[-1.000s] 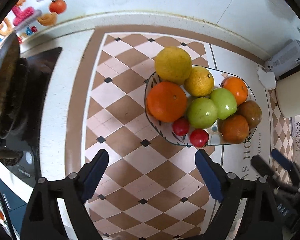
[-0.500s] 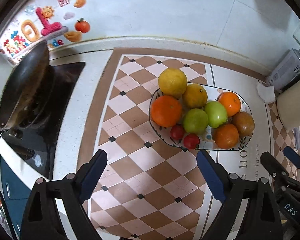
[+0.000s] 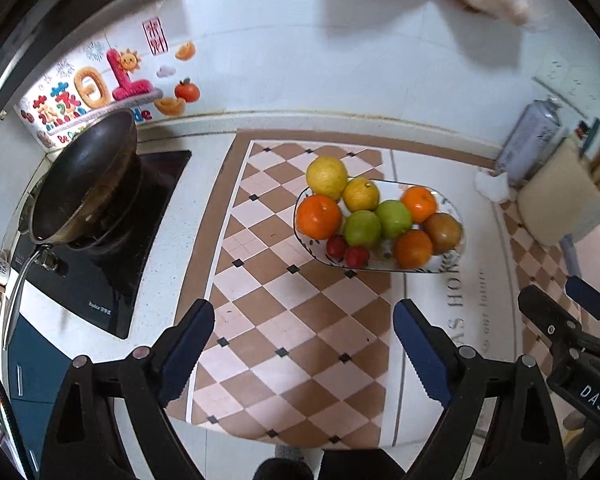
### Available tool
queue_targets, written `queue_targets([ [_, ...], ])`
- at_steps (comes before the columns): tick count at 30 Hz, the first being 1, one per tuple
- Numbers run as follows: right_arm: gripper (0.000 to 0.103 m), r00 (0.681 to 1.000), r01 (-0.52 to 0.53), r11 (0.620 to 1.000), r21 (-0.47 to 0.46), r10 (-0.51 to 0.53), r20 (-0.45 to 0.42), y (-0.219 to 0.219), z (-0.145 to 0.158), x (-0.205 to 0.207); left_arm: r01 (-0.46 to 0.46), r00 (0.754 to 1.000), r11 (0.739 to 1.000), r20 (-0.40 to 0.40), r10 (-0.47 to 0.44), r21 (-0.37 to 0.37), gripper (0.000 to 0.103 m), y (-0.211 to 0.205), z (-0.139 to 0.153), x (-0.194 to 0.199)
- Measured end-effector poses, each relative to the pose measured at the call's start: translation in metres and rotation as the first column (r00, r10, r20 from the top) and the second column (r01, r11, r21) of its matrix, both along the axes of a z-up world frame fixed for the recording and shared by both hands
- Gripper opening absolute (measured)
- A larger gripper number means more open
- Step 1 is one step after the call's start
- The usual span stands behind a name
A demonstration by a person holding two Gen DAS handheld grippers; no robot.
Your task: Organize fruits
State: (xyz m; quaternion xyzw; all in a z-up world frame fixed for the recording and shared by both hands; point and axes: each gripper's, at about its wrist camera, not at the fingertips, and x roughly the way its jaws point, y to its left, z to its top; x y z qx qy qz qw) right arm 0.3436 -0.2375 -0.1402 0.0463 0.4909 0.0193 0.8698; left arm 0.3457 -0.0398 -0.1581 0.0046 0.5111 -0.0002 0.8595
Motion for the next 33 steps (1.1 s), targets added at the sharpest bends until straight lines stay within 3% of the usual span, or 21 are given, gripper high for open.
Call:
queue_targets([
  [8, 0.093, 0.993, 0.034, 0.999, -0.014, -0.032, 0.110, 0.021, 0.059, -0.090, 0.056, 0.992, 0.998, 0.118, -0.055, -0.006, 0.092, 0.017, 0.044, -0.076],
  [18, 0.096, 0.974, 0.093, 0.996, -0.015, -0.088, 0.207, 0.050, 0.112, -0.211, 0.132, 0.974, 0.991, 0.186, -0.129, -0.003, 0.092, 0.038, 0.092, -0.168],
  [33, 0.096, 0.936, 0.075, 0.997, -0.027, -0.061, 0.348, 0.052, 0.196, -0.337, 0.114, 0.951, 0.993, 0.290, -0.104, -0.017, 0.092, 0.042, 0.148, -0.267],
])
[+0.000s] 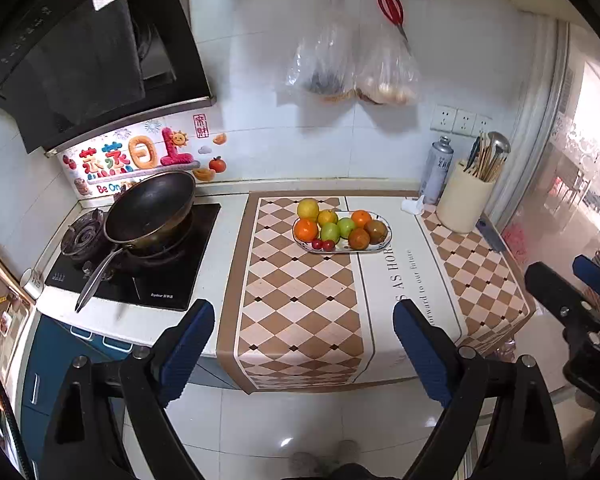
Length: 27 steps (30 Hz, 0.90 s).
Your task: Organize fruits
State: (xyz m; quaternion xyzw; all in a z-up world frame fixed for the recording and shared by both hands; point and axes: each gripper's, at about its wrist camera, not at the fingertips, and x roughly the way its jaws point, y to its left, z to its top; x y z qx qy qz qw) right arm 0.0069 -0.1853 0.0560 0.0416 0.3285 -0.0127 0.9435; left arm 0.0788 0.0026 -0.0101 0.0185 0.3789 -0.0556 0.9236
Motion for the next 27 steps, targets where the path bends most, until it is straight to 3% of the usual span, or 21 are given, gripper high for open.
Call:
queue_targets([
  [7, 0.097, 0.999, -0.025, 1.000, -0.014, 0.025, 0.021, 0.000, 0.016, -0.022, -0.033, 0.999, 0.999, 0.030, 0.033, -0.014, 0.092, 0.002, 0.012, -0.019],
  [16, 0.097, 0.999, -0.044, 0.999, 0.000, 0.044, 0.005, -0.004, 0.013, -0.013, -0.047, 0.998, 0.999, 0.032, 0.048, -0.018, 0.092, 0.003, 0.011, -0.021],
  [21, 0.097, 0.999, -0.039, 0.999, 0.000, 0.039, -0.003, -0.004, 0.009, -0.005, -0.052, 0.999, 0.998, 0.010, 0.052, -0.018, 0.092, 0.001, 0.006, -0.008],
  [27, 0.097, 0.999, -0.031, 0.999, 0.013, 0.032, -0.032, -0.010, -0.006, 0.035, -0.069, 0.998, 0.998, 0.006, 0.069, 0.007, 0.092, -0.002, -0.002, 0.025],
])
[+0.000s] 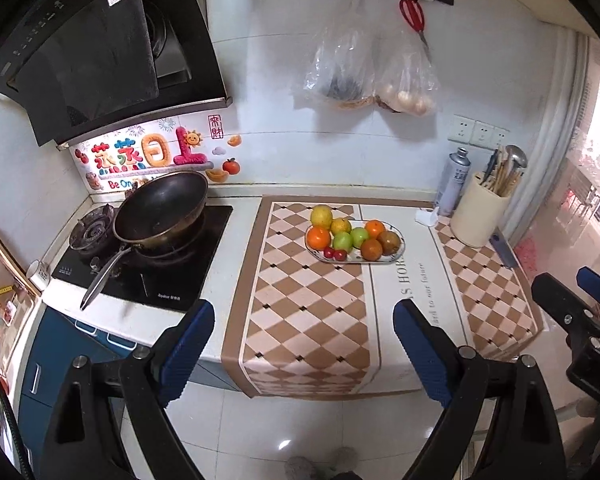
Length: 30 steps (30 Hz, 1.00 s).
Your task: Organize fruits
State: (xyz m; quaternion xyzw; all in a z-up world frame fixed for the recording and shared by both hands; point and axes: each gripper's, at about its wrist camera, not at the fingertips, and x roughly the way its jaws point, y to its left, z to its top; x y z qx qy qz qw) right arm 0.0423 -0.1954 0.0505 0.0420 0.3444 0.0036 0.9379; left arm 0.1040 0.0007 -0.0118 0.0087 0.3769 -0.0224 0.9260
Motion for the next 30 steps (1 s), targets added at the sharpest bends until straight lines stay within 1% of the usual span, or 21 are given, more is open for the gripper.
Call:
queue_targets([
  [7, 0.097, 0.999, -0.012, 1.000, -0.002, 0.012, -0.042, -0.004, -0.018, 0.066, -0.005, 0.999, 0.999, -0.031, 0.006, 0.034, 0.092, -0.009, -0.013, 0.052],
  [12, 0.097, 0.995, -0.007, 1.000, -0.009, 0.006, -0.103, -0.008, -0.044, 0.116, -0.013, 0.997, 1.000, -0.081, 0.015, 0.023, 0.092, -0.010, -0.027, 0.088],
  [15, 0.097, 0.989, -0.016, 1.000, -0.014, 0.013, -0.145, -0.009, -0.060, 0.140, -0.025, 0.995, 0.999, -0.093, 0.028, 0.029, 0.092, -0.010, -0.034, 0.105],
  [19, 0.097, 0.982, -0.028, 0.999, -0.025, 0.022, -0.190, -0.008, -0.075, 0.162, -0.036, 0.991, 0.999, -0.129, 0.039, 0.022, 0.092, -0.008, -0.046, 0.125],
  [24, 0.097, 0.978, -0.029, 0.999, -0.027, 0.022, -0.208, -0.008, -0.084, 0.179, -0.044, 0.988, 0.999, -0.149, 0.048, 0.033, 0.092, -0.009, -0.056, 0.138],
  [30, 0.097, 0.975, -0.026, 0.999, -0.021, 0.021, -0.221, -0.010, -0.089, 0.191, -0.036, 0.986, 0.999, -0.165, 0.039, 0.024, 0.092, -0.008, -0.064, 0.148],
])
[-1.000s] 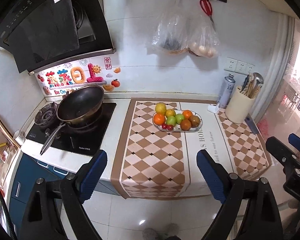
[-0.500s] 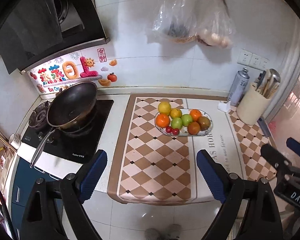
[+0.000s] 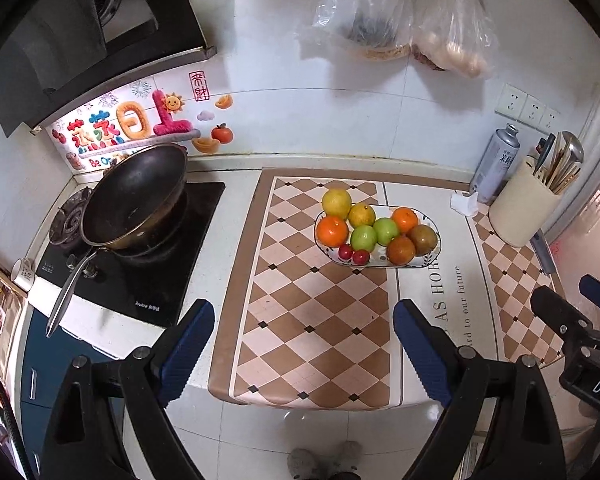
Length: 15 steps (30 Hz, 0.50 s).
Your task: Organize fruits
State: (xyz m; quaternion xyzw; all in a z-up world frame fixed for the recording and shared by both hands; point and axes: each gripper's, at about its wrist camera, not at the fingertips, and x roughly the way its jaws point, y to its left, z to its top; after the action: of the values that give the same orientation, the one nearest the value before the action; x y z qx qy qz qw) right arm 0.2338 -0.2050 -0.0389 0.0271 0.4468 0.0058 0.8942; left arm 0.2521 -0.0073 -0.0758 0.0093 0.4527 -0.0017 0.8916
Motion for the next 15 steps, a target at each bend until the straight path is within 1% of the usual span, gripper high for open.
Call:
queue_targets([
  [3, 0.097, 1.000, 0.002, 1.000, -0.008, -0.002, -0.004, 0.000, -0.003, 0.003, 0.000, 1.000, 1.000, -0.007, 0.000, -0.011, 0.092, 0.000, -0.003, 0.004],
  [5, 0.097, 1.000, 0.001, 1.000, -0.008, -0.001, -0.009, 0.000, -0.005, 0.005, -0.004, 1.000, 1.000, -0.013, 0.004, -0.019, 0.096, 0.001, -0.004, 0.006],
  [15, 0.097, 1.000, 0.001, 1.000, -0.007, -0.001, -0.006, -0.001, -0.006, 0.008, -0.005, 1.000, 1.000, -0.014, 0.005, -0.012, 0.097, 0.000, -0.007, 0.012],
])
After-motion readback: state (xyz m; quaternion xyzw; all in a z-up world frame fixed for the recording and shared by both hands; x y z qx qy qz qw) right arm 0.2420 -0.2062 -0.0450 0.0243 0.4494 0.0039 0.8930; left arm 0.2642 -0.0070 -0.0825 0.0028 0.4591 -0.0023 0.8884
